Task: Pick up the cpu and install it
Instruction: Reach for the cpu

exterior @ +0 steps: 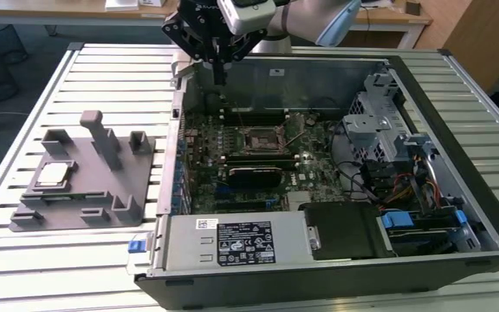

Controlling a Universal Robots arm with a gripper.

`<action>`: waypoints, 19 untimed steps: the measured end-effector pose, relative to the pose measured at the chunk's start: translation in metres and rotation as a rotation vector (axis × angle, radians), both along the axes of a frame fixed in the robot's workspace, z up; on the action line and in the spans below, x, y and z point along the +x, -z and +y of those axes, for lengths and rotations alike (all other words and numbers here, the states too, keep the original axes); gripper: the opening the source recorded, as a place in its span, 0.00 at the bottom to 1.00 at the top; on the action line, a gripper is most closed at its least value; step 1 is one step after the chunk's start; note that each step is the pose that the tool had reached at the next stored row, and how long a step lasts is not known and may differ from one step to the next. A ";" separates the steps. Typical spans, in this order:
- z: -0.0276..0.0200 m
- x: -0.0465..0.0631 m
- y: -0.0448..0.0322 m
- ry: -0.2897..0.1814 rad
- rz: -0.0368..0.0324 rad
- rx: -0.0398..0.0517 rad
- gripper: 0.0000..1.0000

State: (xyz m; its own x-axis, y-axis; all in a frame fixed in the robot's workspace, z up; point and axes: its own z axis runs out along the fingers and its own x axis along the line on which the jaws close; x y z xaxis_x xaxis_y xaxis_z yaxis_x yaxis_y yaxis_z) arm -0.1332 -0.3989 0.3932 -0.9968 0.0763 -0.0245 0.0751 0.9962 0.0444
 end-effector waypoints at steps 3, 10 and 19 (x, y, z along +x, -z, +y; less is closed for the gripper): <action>0.0000 -0.002 0.0000 0.000 0.0000 0.0000 0.11; 0.0000 -0.005 0.0001 0.000 0.0000 -0.0001 0.11; 0.0000 -0.009 0.0002 0.000 0.0001 -0.0001 0.11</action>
